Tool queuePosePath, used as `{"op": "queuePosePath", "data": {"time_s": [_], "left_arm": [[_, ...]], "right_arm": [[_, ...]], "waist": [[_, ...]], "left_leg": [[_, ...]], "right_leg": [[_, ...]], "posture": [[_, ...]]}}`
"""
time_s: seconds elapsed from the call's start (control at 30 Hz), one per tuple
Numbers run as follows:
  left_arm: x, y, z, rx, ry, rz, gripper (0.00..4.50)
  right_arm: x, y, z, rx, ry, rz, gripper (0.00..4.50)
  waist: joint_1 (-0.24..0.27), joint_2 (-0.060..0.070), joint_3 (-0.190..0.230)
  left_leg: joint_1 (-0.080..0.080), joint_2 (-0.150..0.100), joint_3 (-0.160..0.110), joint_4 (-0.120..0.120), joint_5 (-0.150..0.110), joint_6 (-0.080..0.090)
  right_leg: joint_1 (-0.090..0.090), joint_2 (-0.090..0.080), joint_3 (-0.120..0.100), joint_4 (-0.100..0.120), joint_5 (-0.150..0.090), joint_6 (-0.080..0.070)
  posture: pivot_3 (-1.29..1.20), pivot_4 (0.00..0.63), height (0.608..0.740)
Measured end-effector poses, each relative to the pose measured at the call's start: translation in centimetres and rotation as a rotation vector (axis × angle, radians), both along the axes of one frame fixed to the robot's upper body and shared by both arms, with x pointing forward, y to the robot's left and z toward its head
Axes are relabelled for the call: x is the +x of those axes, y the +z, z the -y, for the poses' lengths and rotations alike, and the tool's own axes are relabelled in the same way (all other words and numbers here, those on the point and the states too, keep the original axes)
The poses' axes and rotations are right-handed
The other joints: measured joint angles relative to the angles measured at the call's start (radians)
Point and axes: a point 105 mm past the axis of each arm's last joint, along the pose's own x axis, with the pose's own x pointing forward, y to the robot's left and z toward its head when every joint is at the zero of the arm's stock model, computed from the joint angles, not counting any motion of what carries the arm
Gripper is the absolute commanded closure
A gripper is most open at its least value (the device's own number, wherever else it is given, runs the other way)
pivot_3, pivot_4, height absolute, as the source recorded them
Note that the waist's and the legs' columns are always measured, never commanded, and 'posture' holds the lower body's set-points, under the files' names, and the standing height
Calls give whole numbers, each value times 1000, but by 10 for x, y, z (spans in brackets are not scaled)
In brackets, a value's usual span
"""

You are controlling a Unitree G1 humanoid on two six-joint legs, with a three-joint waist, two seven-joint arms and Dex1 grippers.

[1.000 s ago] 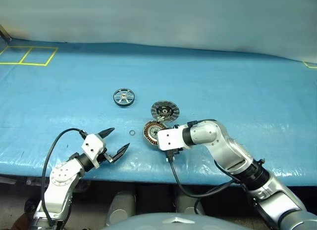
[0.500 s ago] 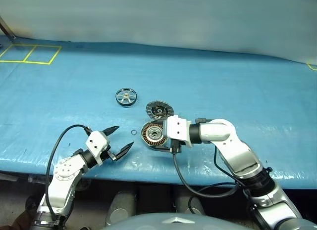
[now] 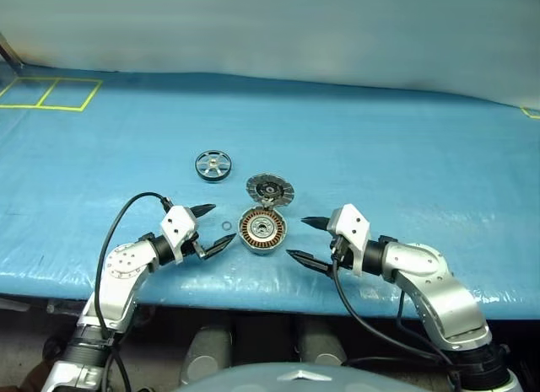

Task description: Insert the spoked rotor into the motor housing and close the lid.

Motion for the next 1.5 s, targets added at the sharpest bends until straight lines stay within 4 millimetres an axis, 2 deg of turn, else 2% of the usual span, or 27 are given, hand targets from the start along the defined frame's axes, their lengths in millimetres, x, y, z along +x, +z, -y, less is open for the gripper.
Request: {"op": "queuePosePath", "data": {"time_s": [0.13, 0.27, 0.77, 0.87, 1.07, 1.13, 1.5], "left_arm": [[5, -9, -3, 1, 14, -46, 0], [10, -18, -6, -1, 37, -79, 949], [19, -19, 6, 8, -4, -57, 949], [18, -20, 10, 10, -27, -62, 1585], [17, -22, 13, 36, -52, -65, 3438], [16, -22, 13, 40, -58, -68, 3855], [14, -23, 8, 53, -18, -60, 3851]], "right_arm": [[2, 0, 0, -1, -22, 12, 464], [3, 0, 1, -6, -31, 17, 422], [-6, -14, 2, -34, -22, -41, 422], [-6, -16, 3, -30, -31, -49, 422], [-5, -14, 2, -24, -35, -31, 422], [-4, -14, 2, -24, -38, -29, 422], [-1, -20, 2, -40, -48, -27, 422]], "waist": [[1, 0, 0], [3, 0, 0], [10, 0, -1], [10, 0, -1], [9, 0, -1], [9, 0, -1], [4, 2, -5]], "left_leg": [[0, 0, 0, 0, 0, 0], [0, 0, 0, 0, 0, 0], [0, 0, 0, 1, 0, 0], [0, 0, 0, 1, 0, 0], [0, 0, 0, 1, 0, 0], [1, 0, 0, 1, 0, 0], [1, 0, 0, 0, 0, 0]], "right_leg": [[0, 0, 0, 0, 0, 0], [0, 0, 0, 0, 0, 0], [1, 0, 0, -1, 0, 0], [1, 0, 0, 0, 0, 0], [1, 0, 0, 0, 0, 0], [2, 0, 0, 0, 0, 0], [2, 0, 0, 0, 0, 0]], "posture": [[0, 150, 740], [0, 150, 740], [0, 150, 740], [0, 150, 740], [0, 150, 740], [0, 150, 740], [0, 150, 740]]}}
